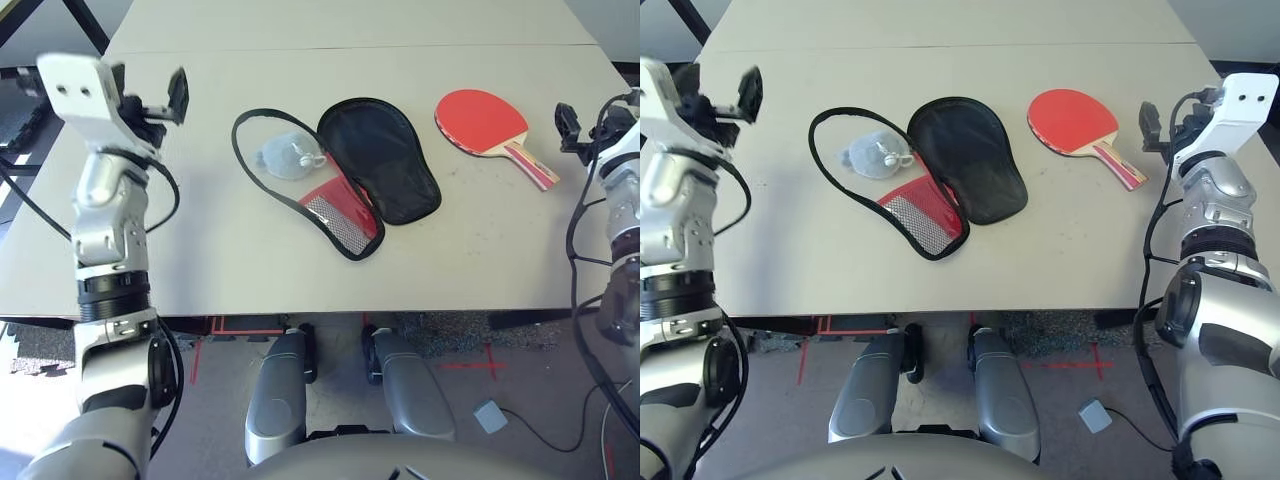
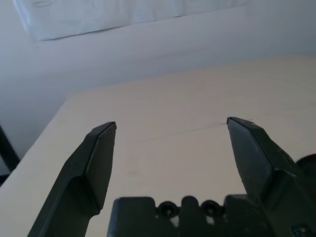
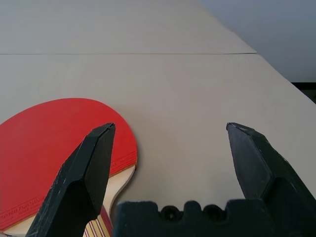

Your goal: Store the ping-pong paddle in its case and zip it.

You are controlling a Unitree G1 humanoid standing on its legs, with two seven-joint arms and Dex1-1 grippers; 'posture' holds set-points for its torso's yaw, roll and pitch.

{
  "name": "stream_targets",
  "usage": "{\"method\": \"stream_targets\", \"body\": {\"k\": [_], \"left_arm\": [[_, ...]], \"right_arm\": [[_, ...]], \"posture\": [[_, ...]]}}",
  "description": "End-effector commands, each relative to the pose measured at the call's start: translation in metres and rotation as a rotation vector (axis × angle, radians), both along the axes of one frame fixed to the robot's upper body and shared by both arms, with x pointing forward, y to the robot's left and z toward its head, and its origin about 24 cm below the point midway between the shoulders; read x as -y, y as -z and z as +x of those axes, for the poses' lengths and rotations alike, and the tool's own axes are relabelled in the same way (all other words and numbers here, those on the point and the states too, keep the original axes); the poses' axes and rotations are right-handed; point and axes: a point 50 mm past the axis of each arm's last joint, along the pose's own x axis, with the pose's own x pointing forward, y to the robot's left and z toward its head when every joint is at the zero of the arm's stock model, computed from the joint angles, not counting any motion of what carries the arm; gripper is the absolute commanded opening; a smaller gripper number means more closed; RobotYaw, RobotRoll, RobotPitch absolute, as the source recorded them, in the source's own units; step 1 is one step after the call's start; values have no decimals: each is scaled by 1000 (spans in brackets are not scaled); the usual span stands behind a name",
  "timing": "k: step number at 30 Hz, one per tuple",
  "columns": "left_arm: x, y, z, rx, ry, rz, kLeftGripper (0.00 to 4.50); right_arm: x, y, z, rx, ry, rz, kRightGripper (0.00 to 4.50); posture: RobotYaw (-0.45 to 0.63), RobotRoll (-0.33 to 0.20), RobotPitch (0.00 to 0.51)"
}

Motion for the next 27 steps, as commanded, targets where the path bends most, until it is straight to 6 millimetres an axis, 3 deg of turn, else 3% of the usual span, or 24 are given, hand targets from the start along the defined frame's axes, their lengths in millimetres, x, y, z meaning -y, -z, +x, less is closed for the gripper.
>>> {"method": "stream_targets", "body": {"k": [1,6,9,20,27], "left_arm": [[35,-5,-5,-63,225,57,4500],[79,5,-17,-202,537,86,4500],[94,13,-23,-259,645,107,4500],[102,28,-19,-315,674,117,4500],[106,31,-21,-311,685,112,4500]], "right_arm": [[2,9,-3,-27,8,11,4474],[4,4,-2,-88,-31,-13,4474],[3,-1,-1,-148,-90,-61,4474],[-5,-39,1,-478,-334,-176,4474],[-15,-43,2,-770,-399,-271,4474]], "posture": [[49,0,252],[10,0,253],[-8,0,252],[-39,0,249],[-25,0,242]]}}
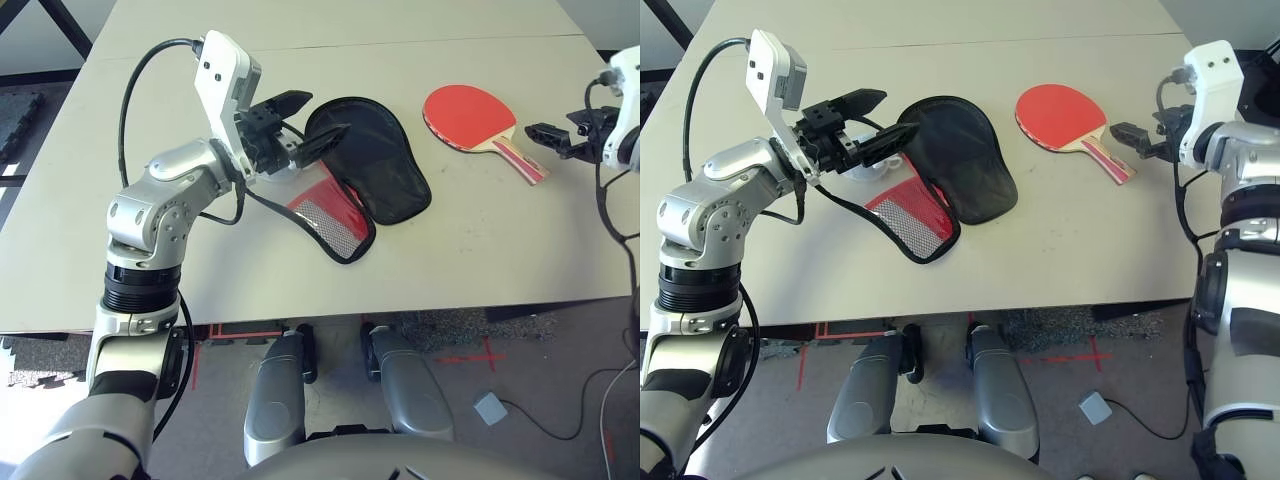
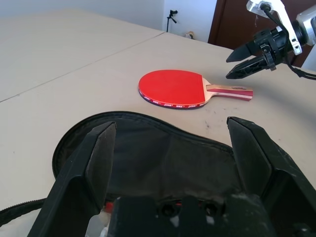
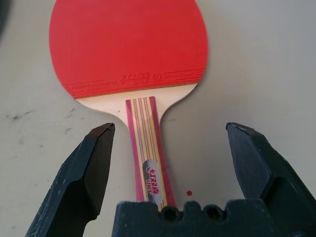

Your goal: Store the ping-pong paddle in its case and zip it.

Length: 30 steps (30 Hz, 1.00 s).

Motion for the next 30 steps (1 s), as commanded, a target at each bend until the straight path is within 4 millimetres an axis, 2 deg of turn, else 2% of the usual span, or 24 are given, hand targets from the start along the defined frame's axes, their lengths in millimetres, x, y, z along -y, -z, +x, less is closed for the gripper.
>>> {"method": "stream_targets", "body": {"k": [1,10,15,21,24,30], "left_arm": [[5,5,-3,5,19,10,4500],[10,11,-9,-1,25,1,4500],[12,12,-11,2,23,3,4500],[13,14,-13,5,17,12,4500],[12,14,-13,7,14,13,4500],[12,15,-13,7,13,17,4500]], "right_arm": [[3,6,-2,-123,15,-84,4474],[-17,11,12,-159,5,-179,4474],[-26,21,15,-187,-14,-206,4474],[-28,35,15,-216,7,-196,4385],[-26,37,14,-220,16,-182,3764],[-22,41,11,-225,23,-164,1501]], "posture": [[-19,0,240],[19,0,239],[32,0,236],[51,0,231],[52,0,231],[40,0,232]]}}
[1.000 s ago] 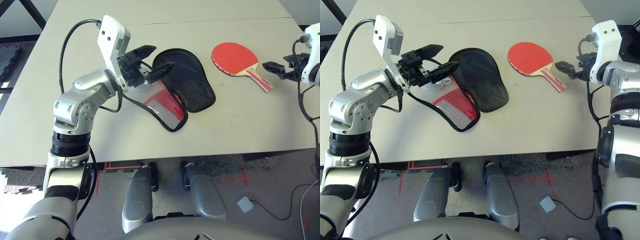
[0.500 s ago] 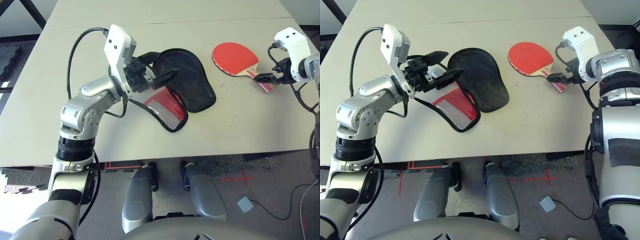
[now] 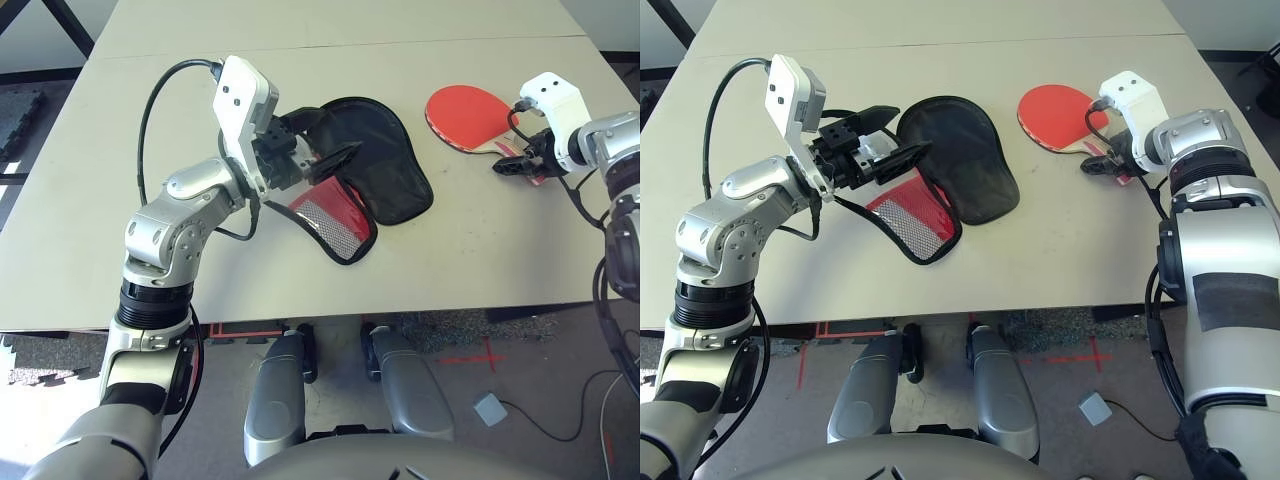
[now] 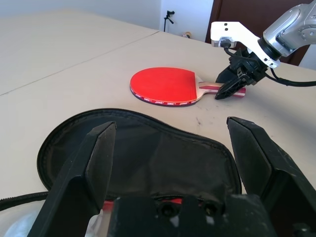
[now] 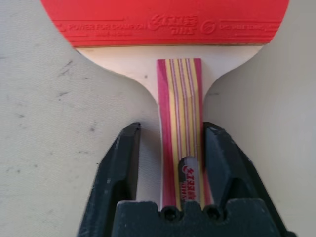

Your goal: Store the ping-pong paddle in its case and zip it.

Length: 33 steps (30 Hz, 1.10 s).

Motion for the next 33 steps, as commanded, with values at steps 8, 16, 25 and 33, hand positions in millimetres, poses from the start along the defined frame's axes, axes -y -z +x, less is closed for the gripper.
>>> {"method": "stream_targets", "body": {"k": [8,16,25,33], "left_arm": [[4,3,0,15,11,24,4500],[-10,-1,3,39,-5,100,4500],[-29,-9,4,78,-36,210,4500],[-26,-10,3,84,-40,200,4500]], "right_arm": [[8,2,-2,96,21,66,1006],[-10,-24,10,264,9,190,1006],[-58,-58,8,358,-75,187,1006],[-117,-77,-4,263,-93,270,1006]], "posture": [[30,0,234],[9,0,245],[11,0,263],[20,0,258]]}}
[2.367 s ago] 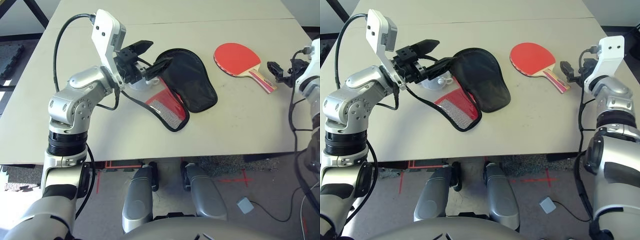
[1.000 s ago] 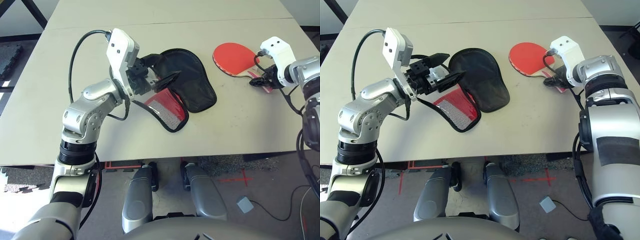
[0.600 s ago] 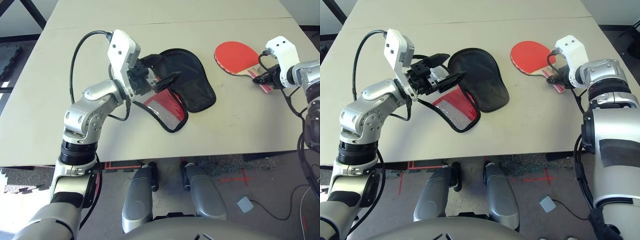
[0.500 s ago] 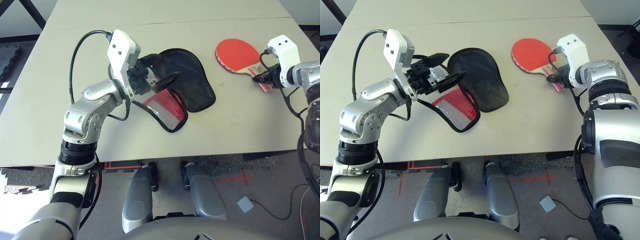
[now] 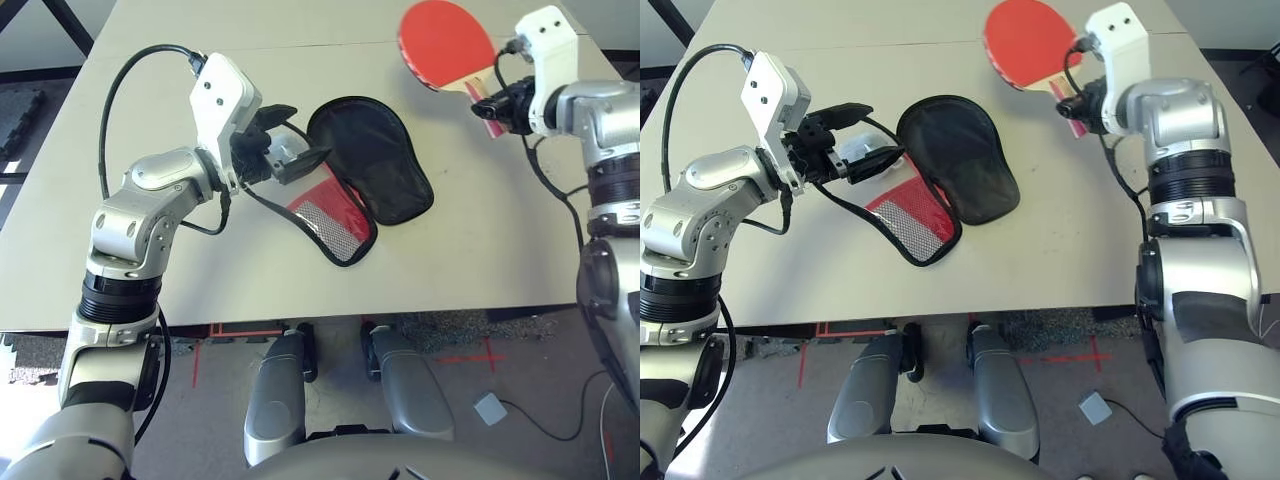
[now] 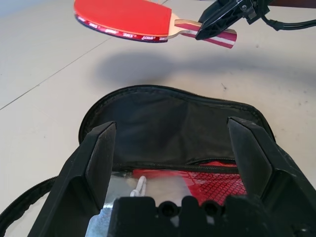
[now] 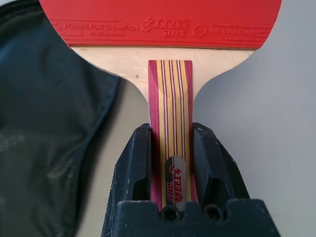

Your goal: Store the ping-pong paddle in its case and zip it.

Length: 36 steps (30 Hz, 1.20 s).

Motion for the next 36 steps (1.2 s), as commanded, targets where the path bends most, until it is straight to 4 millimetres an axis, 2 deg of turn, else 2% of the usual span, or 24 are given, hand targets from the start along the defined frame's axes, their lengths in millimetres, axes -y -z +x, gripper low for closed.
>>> {"method": "stream_targets", "body": {"k": [1,9,13,15,21,25,36], "left_arm": [[4,-3,-2,17,7,3,4500],[3,-5,-2,23,-9,-9,4500],[4,-4,-3,22,-13,-10,4500],[4,-4,-3,21,-16,-15,4500],[3,-5,-4,18,-30,-25,4500],[2,-6,-6,16,-38,-29,4500],[1,-5,-10,5,-47,-25,4500]], "right_arm": [[-24,-16,-7,-7,-7,23,1006],[-68,-11,-14,-57,-15,26,1006],[-83,7,-18,-104,-2,15,1006],[-88,22,-22,-143,15,-1,1006],[-100,57,-40,-222,38,-36,1006],[-102,74,-48,-267,56,-47,1006],[-103,88,-51,-319,106,-64,1006]], "posture": [[20,0,258],[40,0,255],[51,0,253],[59,0,253],[59,0,253],[97,0,262],[101,0,269]]}}
